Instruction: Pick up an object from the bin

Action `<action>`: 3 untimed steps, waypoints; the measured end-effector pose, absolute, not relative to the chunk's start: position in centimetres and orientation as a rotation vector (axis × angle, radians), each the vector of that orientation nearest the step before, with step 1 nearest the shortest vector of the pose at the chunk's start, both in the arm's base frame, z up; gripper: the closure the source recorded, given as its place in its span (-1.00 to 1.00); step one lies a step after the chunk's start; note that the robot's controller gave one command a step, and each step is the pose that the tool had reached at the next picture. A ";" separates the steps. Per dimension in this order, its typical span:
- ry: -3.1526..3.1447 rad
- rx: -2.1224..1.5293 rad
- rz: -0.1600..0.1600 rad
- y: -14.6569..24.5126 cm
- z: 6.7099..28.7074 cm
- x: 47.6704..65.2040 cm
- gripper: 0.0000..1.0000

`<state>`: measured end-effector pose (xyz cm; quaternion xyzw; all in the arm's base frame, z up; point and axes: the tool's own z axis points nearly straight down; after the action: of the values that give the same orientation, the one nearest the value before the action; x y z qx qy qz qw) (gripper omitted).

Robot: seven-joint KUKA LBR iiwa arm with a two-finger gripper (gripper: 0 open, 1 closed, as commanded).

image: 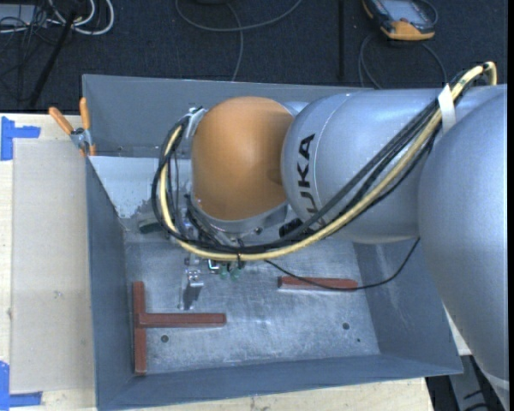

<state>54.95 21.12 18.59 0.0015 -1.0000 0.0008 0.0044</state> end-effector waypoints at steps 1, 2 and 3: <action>-3.140 -0.002 0.000 21.0 19.0 55.2 -1.00; -3.142 0.107 -0.001 19.2 12.6 53.5 -1.00; -3.131 0.117 0.003 18.2 10.2 52.0 -1.00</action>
Offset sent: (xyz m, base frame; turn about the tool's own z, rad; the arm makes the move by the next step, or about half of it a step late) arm -0.0304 -0.0354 -0.1159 -0.1197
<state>52.03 18.19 10.16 0.0375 -0.9993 0.0011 0.0041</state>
